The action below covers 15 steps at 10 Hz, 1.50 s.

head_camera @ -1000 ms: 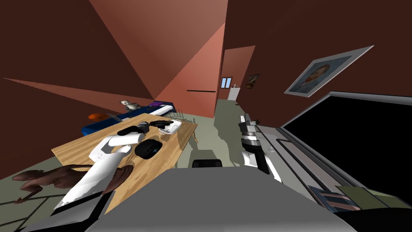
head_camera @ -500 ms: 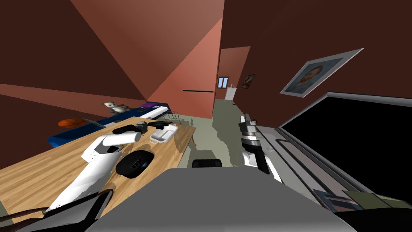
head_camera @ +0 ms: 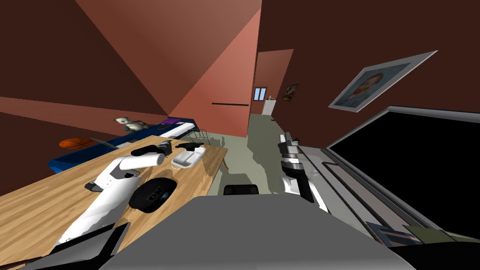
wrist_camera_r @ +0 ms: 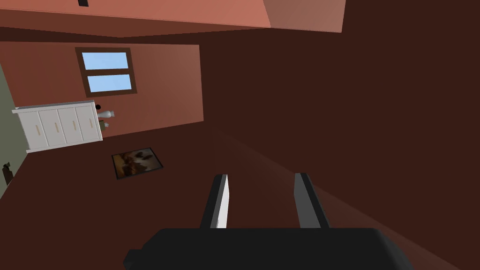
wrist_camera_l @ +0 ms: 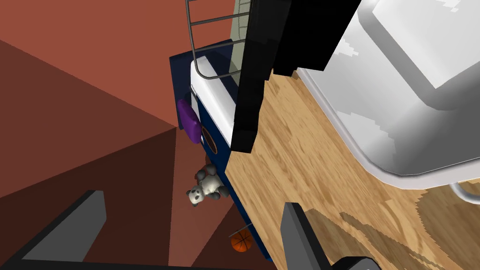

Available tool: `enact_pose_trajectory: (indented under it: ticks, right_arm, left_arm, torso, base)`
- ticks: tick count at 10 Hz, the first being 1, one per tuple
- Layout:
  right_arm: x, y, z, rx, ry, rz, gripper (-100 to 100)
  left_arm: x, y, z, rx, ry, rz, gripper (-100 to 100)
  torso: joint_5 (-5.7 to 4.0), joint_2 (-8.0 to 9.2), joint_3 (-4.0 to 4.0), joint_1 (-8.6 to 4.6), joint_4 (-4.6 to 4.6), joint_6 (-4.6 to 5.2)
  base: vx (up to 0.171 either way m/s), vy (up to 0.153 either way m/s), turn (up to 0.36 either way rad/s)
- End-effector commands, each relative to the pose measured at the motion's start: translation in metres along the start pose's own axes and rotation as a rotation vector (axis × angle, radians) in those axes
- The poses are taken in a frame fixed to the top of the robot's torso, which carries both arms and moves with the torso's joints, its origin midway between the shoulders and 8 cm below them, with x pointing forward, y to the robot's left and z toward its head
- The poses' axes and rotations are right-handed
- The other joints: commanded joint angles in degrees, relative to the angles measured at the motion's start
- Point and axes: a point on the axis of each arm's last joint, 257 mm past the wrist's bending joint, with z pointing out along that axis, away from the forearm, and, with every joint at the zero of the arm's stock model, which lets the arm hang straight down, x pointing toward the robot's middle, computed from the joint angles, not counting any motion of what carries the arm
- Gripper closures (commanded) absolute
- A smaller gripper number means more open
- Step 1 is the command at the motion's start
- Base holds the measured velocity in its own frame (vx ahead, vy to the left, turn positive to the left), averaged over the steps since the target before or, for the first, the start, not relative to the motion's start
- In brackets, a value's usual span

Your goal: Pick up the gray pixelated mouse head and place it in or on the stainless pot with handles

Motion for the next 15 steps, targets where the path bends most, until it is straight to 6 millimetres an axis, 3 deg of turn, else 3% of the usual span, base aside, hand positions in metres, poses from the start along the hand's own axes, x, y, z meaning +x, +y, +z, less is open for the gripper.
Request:
enact_pose_trajectory:
  ticks: [1, 2, 3, 9, 10, 15]
  right_arm:
    - [0.000, 0.000, 0.000, 0.000, 0.000, 0.000, 0]
    - [0.000, 0.000, 0.000, 0.000, 0.000, 0.000, 0]
    - [0.000, 0.000, 0.000, 0.000, 0.000, 0.000, 0]
    - [0.000, 0.000, 0.000, 0.000, 0.000, 0.000, 0]
    - [0.000, 0.000, 0.000, 0.000, 0.000, 0.000, 0]
    - [0.000, 0.000, 0.000, 0.000, 0.000, 0.000, 0]
  left_arm:
    - [0.000, 0.000, 0.000, 0.000, 0.000, 0.000, -100]
    - [0.000, 0.000, 0.000, 0.000, 0.000, 0.000, 0]
    - [-0.001, -0.002, -0.004, -0.017, 0.004, -0.002, -100]
    - [-0.003, -0.005, -0.013, -0.051, 0.014, -0.003, -100]
    - [-0.003, -0.004, -0.013, -0.054, 0.014, -0.003, 0]
    - [-0.003, -0.004, -0.013, -0.053, 0.014, -0.003, 0]
  torso:
    - [0.00, 0.00, 0.00, 0.00, 0.00, 0.00]
    - [0.00, 0.01, 0.01, 0.00, 0.00, 0.00]
    - [0.00, 0.02, 0.01, 0.00, 0.00, 0.00]
    - [0.04, -0.15, -0.09, 0.15, -0.04, 0.00]
    - [0.03, -0.07, -0.05, 0.08, -0.02, 0.00]
    - [0.00, 0.02, 0.01, -0.01, 0.00, 0.00]
  base:
    - [0.000, 0.000, 0.000]
    - [0.000, 0.000, 0.000]
    - [0.034, 0.030, -0.011]
    - [0.042, 0.040, -0.010]
    - [0.000, 0.000, 0.000]
    - [0.000, 0.000, 0.000]
